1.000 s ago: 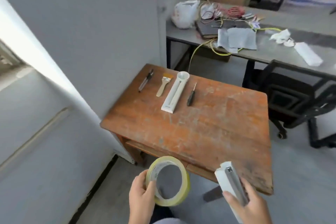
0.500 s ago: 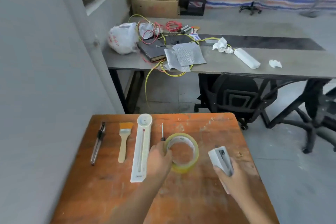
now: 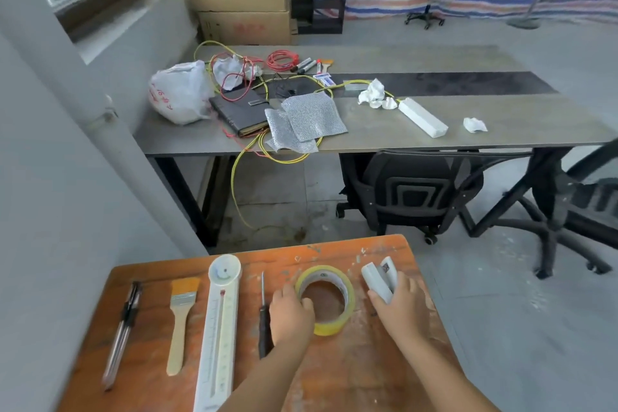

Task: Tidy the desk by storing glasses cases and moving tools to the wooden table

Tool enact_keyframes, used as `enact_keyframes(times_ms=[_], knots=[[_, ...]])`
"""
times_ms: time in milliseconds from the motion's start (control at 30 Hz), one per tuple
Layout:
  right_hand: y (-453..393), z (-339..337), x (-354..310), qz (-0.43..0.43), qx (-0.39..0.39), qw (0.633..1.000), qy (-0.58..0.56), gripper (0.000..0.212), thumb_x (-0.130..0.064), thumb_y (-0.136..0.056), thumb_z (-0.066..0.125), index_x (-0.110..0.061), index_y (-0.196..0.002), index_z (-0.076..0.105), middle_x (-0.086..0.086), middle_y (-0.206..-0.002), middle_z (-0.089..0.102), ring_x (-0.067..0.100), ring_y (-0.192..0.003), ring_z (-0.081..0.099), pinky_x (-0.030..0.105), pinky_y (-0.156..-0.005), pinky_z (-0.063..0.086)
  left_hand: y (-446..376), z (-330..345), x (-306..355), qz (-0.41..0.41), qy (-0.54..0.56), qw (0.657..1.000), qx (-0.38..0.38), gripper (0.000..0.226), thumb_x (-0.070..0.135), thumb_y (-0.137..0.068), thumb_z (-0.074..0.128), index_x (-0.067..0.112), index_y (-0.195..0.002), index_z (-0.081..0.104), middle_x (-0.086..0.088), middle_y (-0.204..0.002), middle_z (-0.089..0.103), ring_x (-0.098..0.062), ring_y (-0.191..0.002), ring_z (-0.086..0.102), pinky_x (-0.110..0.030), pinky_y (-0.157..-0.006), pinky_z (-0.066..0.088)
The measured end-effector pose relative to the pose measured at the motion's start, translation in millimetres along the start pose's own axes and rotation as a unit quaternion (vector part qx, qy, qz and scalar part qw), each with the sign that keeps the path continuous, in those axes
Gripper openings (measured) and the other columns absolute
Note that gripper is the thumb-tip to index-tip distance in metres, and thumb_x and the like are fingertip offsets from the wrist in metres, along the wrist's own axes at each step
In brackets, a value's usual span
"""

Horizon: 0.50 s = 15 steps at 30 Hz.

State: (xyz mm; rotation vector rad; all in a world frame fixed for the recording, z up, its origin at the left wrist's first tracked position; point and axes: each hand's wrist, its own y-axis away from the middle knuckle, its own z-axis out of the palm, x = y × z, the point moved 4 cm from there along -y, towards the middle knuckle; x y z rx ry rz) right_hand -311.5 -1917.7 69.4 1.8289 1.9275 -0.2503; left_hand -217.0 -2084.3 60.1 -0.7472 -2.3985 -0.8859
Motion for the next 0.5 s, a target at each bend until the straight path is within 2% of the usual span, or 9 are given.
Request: enact_keyframes(times_ms=[233,433,500], knots=[[-3,9,-5,-0.017,-0.019,0.996,0.087,0.061,-0.043,-0.080,0.059,-0.007,-0.122,0.034,0.011,-0.122,0.051,0.025,-0.111,0.047,0.031,-0.086,0.045,1,5,0,-0.019,0.005,1.000,0.020,0.043,0.016,-0.089,0.041,0.008,-0.131,0.034,-0.018,-0.130,0.046,-0.033,-0.118,0.046,-0.043,-0.099,0.042],[-6,8,-7,-0.008,-0.043,0.993,0.107,0.068,-0.047,-0.079,0.058,-0.007,-0.125,0.028,0.011,-0.126,0.047,0.025,-0.115,0.045,0.031,-0.084,0.047,6,-1,-2,-0.002,0.036,0.999,0.024,0.039,0.028,-0.088,0.046,0.007,-0.121,0.044,-0.017,-0.120,0.053,-0.031,-0.106,0.054,-0.042,-0.087,0.050],[-5,6,-3,-0.009,-0.058,0.993,0.103,0.073,-0.047,-0.079,0.057,-0.007,-0.129,0.023,0.012,-0.130,0.044,0.027,-0.118,0.043,0.032,-0.087,0.046,16,-4,-8,0.005,0.062,0.997,0.044,0.042,0.030,-0.086,0.050,0.010,-0.123,0.044,-0.013,-0.123,0.053,-0.028,-0.110,0.054,-0.042,-0.092,0.049]])
